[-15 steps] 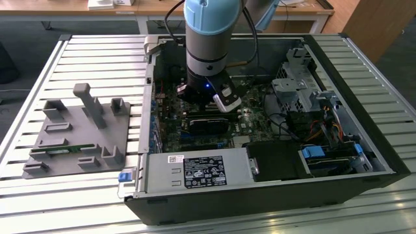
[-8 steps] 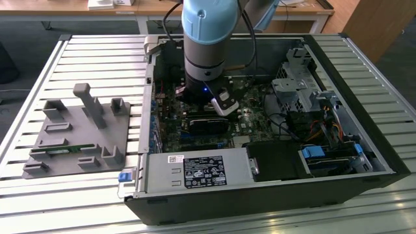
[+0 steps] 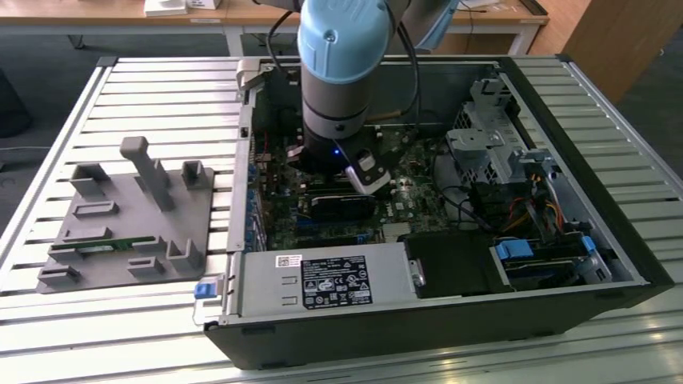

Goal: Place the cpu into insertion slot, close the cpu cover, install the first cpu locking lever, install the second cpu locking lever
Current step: 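Install the second cpu locking lever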

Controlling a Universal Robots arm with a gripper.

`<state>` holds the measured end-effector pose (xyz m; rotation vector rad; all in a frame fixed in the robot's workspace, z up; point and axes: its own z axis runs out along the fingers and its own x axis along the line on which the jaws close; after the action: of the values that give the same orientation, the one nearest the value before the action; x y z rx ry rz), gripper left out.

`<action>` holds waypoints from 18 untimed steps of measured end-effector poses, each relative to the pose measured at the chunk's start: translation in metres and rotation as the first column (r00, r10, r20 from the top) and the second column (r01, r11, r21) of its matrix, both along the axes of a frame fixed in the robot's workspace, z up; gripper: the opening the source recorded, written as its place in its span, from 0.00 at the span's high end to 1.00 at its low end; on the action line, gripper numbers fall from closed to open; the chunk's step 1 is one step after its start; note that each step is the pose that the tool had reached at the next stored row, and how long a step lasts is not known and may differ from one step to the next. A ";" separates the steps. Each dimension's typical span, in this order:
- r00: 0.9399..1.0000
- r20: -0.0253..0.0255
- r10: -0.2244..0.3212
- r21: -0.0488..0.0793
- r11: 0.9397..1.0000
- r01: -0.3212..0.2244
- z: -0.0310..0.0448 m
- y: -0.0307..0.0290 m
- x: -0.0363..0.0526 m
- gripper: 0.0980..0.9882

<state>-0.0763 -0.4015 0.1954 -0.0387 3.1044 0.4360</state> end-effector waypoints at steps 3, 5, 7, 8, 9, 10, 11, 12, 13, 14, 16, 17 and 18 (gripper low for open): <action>1.000 0.000 0.000 0.009 1.000 0.000 -0.0009 0.0000 -0.0006 0.99; 1.000 0.000 0.000 0.021 1.000 0.000 -0.0010 0.0000 -0.0010 0.99; 1.000 0.000 0.000 0.030 1.000 0.000 -0.0013 -0.0002 -0.0012 0.99; 1.000 0.000 0.000 0.032 0.999 0.000 -0.0020 -0.0002 -0.0012 0.99; 1.000 0.000 0.000 0.034 0.999 0.000 -0.0028 -0.0003 -0.0013 0.99; 1.000 0.000 0.000 0.035 0.999 0.000 -0.0039 -0.0003 -0.0013 0.99; 1.000 0.000 0.000 0.037 0.999 0.000 -0.0052 -0.0003 -0.0013 0.99; 1.000 0.000 0.000 0.038 0.999 0.000 -0.0062 -0.0004 -0.0013 0.99; 1.000 0.000 0.000 0.039 0.999 0.000 -0.0068 -0.0005 -0.0014 0.99; 1.000 0.000 0.000 0.041 0.999 0.000 -0.0072 -0.0006 -0.0016 0.99; 1.000 0.000 0.000 0.046 0.999 0.000 -0.0075 -0.0005 -0.0022 0.99; 1.000 0.000 0.000 0.047 0.999 0.000 -0.0075 -0.0005 -0.0023 0.99; 1.000 0.000 0.000 0.048 0.999 0.000 -0.0076 -0.0005 -0.0026 0.99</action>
<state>-0.0789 -0.4020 0.1879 -0.0383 3.0920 0.5102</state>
